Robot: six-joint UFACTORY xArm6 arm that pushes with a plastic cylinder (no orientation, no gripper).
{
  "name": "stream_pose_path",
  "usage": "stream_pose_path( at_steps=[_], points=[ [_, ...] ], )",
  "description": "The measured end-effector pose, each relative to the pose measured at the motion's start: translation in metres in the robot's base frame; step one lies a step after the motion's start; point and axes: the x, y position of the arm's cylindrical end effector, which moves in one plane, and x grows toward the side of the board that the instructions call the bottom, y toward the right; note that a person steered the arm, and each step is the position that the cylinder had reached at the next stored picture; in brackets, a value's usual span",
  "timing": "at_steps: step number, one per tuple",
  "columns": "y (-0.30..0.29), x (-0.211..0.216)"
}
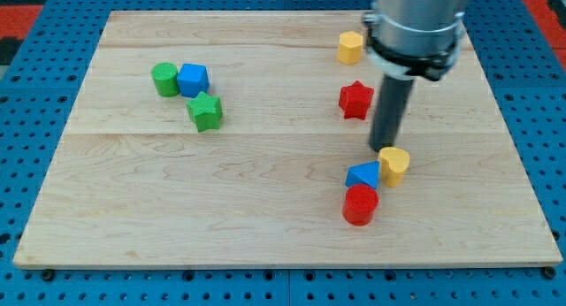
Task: Separate the blue triangle from the red circle
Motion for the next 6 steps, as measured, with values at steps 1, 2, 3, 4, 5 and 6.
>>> stream_pose_path(
  at_steps=[1,2,3,4,5,6],
  points=[
    [0.044,-0.004],
    [0.097,0.033],
    [0.064,0.086],
    [-0.038,0.084],
    [-0.088,0.053],
    [-0.093,0.031]
  ],
)
